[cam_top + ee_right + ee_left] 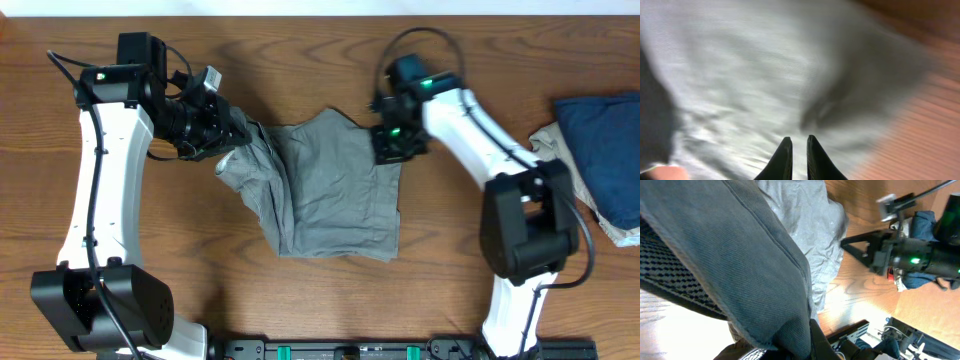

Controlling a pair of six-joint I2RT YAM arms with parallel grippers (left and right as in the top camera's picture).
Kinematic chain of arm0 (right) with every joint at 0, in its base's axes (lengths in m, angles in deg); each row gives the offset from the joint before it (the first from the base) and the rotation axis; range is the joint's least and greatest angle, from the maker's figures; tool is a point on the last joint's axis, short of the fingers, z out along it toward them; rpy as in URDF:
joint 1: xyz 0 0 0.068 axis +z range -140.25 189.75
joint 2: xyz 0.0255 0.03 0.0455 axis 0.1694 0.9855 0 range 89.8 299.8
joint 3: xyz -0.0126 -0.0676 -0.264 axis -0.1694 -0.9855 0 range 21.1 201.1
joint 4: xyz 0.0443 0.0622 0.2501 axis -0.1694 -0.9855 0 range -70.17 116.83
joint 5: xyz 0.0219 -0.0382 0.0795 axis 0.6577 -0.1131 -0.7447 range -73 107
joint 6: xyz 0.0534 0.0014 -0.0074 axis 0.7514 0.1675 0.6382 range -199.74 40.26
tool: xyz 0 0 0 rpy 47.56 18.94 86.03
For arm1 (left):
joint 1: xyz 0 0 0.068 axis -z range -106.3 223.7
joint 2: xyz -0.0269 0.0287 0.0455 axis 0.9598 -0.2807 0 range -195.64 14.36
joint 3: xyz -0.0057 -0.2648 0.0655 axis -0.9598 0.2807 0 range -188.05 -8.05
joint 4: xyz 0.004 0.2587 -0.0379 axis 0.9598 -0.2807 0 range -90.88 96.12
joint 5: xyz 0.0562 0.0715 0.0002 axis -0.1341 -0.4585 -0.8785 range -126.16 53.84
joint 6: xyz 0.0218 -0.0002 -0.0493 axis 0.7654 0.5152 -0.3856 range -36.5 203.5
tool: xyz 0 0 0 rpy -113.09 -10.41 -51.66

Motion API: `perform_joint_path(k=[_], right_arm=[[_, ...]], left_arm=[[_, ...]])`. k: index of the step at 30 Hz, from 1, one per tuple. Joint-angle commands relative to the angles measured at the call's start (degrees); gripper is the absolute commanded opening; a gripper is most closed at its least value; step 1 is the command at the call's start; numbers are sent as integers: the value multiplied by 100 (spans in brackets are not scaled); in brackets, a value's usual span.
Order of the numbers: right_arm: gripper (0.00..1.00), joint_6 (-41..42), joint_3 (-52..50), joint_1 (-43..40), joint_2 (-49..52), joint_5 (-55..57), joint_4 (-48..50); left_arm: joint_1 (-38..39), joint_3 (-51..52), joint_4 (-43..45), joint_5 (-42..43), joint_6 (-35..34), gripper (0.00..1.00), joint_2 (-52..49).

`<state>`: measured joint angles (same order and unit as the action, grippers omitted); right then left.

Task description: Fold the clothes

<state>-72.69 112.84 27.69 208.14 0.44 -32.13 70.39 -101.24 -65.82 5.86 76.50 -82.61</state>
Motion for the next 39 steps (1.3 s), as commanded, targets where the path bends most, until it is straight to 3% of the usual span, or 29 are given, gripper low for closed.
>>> perform_joint_path(k=[1,9,16,22,24,26,27,33,39], right_arm=[[10,-114,-323,-225,-33,367,17],[10,-111,-1370,-138,-33,11,922],[10,-66,-1515,13,-33,26,1097],[10,-26,-1515,2,-33,28,1071],[12,-26,-1515,0,-33,35,1040],[25,-26,-1471,-35,-39,164,901],[29,-24,-1416,-68,-50,278,767],[34,278,-511,-645,-232,1561,-654],[38,-28,240,-1165,-809,1410,-1255]], left_arm=[[72,-133,2,81,238,6,101],[1069,-127,179,76,702,6,76],[2284,-52,354,9,1001,6,68],[3292,-28,535,-682,975,6,-142],[3517,-26,525,-835,977,17,-262],[3670,-26,529,-911,977,64,-361],[3705,-26,529,-1001,975,71,-380],[3421,-125,522,-2280,592,74,-295],[2538,-175,732,-2474,166,75,-302]])
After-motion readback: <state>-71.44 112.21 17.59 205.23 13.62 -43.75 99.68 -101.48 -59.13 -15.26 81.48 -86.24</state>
